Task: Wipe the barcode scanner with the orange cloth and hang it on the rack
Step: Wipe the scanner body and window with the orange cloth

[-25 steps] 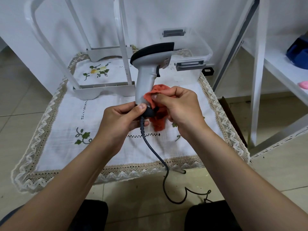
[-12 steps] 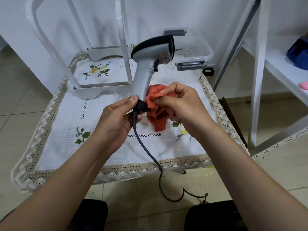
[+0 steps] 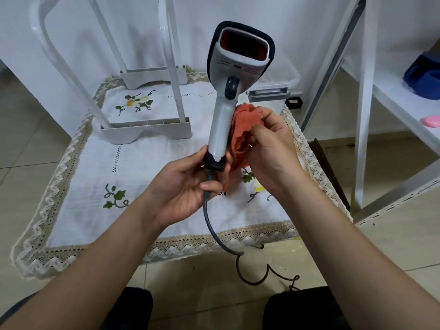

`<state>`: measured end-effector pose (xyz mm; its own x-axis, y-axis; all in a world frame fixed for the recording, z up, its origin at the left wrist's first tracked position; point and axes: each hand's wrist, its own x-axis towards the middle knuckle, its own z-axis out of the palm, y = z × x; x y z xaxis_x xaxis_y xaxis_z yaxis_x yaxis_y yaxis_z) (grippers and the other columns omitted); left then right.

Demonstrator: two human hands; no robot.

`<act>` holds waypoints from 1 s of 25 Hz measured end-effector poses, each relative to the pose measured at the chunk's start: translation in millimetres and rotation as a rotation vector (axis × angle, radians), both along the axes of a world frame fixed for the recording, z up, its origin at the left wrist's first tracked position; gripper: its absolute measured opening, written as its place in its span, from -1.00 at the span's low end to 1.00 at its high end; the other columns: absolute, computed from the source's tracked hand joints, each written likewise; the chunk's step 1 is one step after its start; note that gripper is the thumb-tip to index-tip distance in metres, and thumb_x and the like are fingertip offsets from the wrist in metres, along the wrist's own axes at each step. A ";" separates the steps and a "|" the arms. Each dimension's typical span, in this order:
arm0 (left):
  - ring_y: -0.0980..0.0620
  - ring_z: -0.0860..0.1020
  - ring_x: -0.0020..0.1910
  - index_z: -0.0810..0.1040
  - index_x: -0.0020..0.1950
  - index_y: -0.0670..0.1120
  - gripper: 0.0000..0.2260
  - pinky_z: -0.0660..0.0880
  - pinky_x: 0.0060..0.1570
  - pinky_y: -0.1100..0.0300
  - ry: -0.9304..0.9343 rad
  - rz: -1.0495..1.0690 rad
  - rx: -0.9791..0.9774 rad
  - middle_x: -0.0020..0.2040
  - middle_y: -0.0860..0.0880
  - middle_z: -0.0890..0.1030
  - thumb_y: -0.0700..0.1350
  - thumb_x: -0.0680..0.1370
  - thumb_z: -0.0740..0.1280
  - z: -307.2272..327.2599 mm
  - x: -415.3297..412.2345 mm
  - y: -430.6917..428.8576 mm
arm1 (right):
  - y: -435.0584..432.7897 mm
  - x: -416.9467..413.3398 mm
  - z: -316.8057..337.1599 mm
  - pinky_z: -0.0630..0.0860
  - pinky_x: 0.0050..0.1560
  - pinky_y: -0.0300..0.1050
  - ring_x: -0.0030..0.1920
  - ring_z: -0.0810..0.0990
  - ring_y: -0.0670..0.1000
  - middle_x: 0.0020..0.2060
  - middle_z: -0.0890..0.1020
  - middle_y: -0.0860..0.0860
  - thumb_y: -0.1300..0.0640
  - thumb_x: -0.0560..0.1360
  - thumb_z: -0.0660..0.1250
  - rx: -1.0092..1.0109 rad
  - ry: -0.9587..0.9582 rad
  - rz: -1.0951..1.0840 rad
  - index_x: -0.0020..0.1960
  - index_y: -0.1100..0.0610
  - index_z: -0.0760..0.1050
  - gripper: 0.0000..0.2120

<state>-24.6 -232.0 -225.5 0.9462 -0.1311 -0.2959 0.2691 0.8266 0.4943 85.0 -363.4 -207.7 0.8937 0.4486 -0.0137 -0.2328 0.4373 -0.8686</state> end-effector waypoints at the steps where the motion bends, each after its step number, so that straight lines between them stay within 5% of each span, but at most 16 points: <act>1: -0.02 0.65 -0.11 0.67 0.13 -0.24 -0.74 0.41 -0.40 0.32 -0.020 -0.038 -0.029 0.01 -0.13 0.65 -0.11 0.56 0.34 -1.0 0.7 0.7 | -0.3 0.4 -0.7 0.48 -0.42 -0.26 -0.49 0.53 -0.13 -0.40 0.59 -0.02 0.44 0.54 0.32 0.011 -0.004 -0.006 -0.08 0.14 0.49 -0.79; 6: -0.02 0.64 -0.06 0.58 0.24 -0.30 -0.71 0.42 -0.36 0.28 -0.055 -0.203 -0.127 0.03 -0.14 0.63 -0.14 0.60 0.34 -7.0 7.0 -2.5 | -4.8 -1.2 -4.2 0.44 -0.55 -0.23 -0.54 0.44 -0.03 -0.39 0.58 0.00 0.17 0.54 0.42 0.047 0.099 0.157 0.11 0.12 0.44 -0.79; 11: 0.04 0.64 -0.20 0.60 0.23 -0.31 -0.61 0.45 -0.41 0.32 0.022 -0.150 0.041 -0.05 -0.12 0.66 -0.04 0.60 0.25 -5.6 12.9 -11.1 | -6.7 5.4 -9.3 0.37 -0.59 -0.29 -0.49 0.42 -0.04 -0.30 0.59 0.01 0.09 0.42 0.55 -0.031 0.130 0.163 0.13 0.09 0.48 -0.63; 14: -0.02 0.68 -0.17 0.67 0.17 -0.21 -0.59 0.55 -0.34 0.28 0.041 -0.069 0.287 0.03 -0.19 0.71 0.07 0.55 0.28 -2.7 14.6 -13.8 | -7.7 12.7 -12.8 0.63 -0.24 -0.16 -0.19 0.63 0.04 -0.07 0.69 0.10 0.18 0.36 0.60 -0.013 0.131 0.090 0.19 0.16 0.50 -0.53; 16: -0.04 0.70 -0.11 0.67 0.16 -0.21 -0.56 0.57 -0.31 0.28 0.033 -0.055 0.369 0.07 -0.21 0.72 0.10 0.50 0.30 -3.6 13.8 -15.2 | -9.4 14.9 -14.1 0.64 -0.05 -0.10 -0.09 0.65 0.05 -0.06 0.71 0.11 0.16 0.34 0.60 -0.030 0.129 0.072 0.14 0.16 0.52 -0.57; 21: -0.05 0.72 -0.07 0.66 0.17 -0.22 -0.58 0.57 -0.30 0.28 0.015 -0.013 0.348 0.10 -0.22 0.72 0.06 0.50 0.31 -3.7 11.3 -15.3 | -7.5 16.4 -14.3 0.60 -0.04 -0.04 -0.12 0.63 0.06 -0.11 0.65 0.10 0.20 0.43 0.55 -0.058 0.125 0.062 -0.01 0.12 0.52 -0.76; 25: -0.09 0.70 0.01 0.64 0.24 -0.27 -0.55 0.57 -0.26 0.27 -0.026 -0.039 0.214 0.17 -0.27 0.68 0.04 0.59 0.23 -0.2 7.7 -9.8 | -7.4 16.9 -14.9 0.54 0.03 0.04 -0.12 0.63 0.09 -0.10 0.65 0.13 0.19 0.49 0.52 -0.033 0.158 0.060 0.18 0.23 0.50 -0.68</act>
